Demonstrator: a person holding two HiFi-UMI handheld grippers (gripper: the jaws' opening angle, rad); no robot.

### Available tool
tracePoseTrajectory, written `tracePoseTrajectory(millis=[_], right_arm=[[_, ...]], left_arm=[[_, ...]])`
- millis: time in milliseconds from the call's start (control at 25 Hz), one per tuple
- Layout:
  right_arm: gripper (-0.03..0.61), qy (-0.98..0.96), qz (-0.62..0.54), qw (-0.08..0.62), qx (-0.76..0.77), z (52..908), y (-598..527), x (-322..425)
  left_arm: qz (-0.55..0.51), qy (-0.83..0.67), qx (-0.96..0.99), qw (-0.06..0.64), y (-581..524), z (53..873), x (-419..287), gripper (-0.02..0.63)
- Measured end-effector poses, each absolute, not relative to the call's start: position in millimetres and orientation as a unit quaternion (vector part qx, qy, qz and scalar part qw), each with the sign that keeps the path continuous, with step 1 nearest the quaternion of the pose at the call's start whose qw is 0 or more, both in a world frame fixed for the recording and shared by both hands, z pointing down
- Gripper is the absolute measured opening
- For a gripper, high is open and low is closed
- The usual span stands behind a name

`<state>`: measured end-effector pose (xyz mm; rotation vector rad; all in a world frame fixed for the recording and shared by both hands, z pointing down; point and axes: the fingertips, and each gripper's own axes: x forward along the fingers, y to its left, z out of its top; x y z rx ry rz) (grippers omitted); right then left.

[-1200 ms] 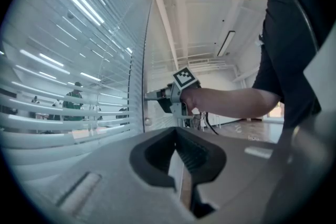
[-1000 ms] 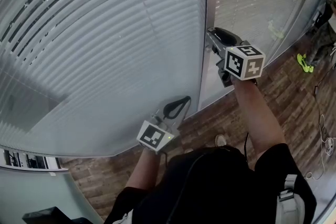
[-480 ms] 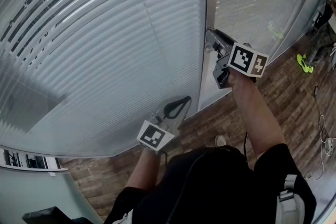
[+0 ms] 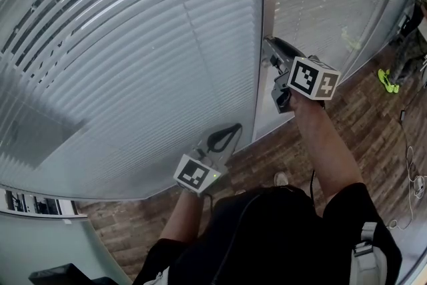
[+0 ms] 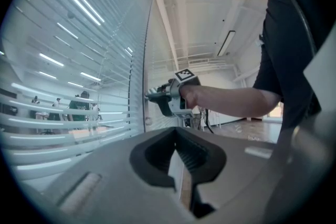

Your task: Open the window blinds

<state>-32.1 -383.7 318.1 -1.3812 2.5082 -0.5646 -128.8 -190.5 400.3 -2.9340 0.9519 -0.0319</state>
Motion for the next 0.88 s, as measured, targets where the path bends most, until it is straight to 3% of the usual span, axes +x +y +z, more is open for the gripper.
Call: tracePoseTrajectory(millis=[440,680,880], right_arm=[[0.132,0.859,-0.166,0.095,-0.475,318,-383,-33],[0.189,0.869,-0.116,0.071,-0.475,312,-378,-33],[0.198,0.87,-0.064,0.042,-0.487,315,-365,-17]], left_arm=[[-0.015,0.305,-0.952,0.028,-190,400,-129,0.004],[-0.015,0.301,-0.953,0.031,-192,397,-126,0.003],[-0.007,0.305,-0.952,0.038,-196,397,-122,0.004]])
